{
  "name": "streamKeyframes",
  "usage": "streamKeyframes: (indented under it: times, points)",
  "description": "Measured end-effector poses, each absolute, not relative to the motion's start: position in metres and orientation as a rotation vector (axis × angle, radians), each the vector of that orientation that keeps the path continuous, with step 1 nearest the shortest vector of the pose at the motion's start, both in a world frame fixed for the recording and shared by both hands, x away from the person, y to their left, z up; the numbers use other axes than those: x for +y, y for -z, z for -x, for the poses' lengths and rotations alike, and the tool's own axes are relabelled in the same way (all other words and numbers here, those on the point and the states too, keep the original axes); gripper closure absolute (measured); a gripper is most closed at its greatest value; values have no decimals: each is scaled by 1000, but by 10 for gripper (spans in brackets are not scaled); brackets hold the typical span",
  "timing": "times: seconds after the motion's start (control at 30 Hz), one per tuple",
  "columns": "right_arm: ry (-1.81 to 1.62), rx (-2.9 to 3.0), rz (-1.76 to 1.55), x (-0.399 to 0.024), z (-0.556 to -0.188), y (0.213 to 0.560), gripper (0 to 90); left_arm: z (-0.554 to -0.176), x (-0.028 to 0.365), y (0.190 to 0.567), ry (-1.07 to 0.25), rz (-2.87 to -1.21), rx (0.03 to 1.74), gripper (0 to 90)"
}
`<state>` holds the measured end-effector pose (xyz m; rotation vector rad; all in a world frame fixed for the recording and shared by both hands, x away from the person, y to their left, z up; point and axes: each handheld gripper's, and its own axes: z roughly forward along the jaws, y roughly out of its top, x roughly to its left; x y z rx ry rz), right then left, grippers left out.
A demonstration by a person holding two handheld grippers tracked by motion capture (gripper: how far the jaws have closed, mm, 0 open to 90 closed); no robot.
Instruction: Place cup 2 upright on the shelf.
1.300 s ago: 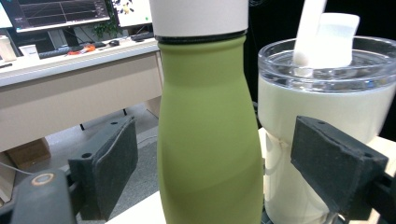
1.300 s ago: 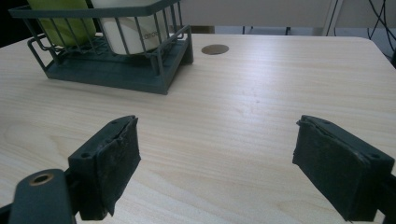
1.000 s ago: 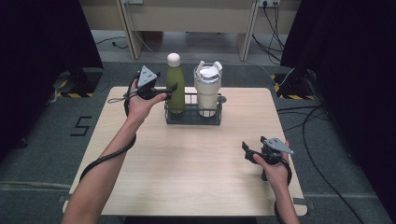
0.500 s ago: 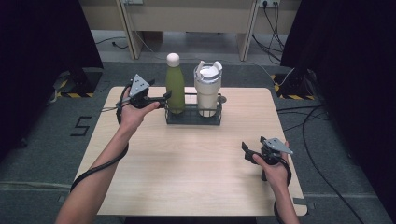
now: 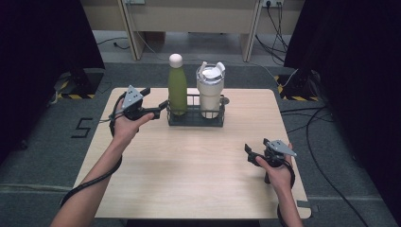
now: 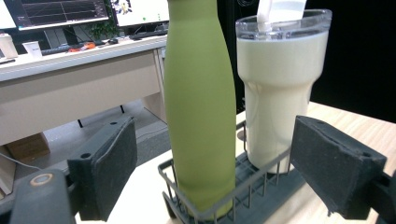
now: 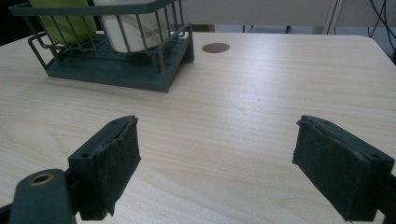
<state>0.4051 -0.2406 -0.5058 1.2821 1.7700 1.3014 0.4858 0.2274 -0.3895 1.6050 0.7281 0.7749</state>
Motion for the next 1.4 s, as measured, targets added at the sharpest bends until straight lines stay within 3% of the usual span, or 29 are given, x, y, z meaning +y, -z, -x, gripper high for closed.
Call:
streamKeyframes:
  times: [1.4]
  points:
    - [-1294, 1782, -1277, -237, -404, 507, 142, -404, 287, 498, -708, -1602, 901, 147]
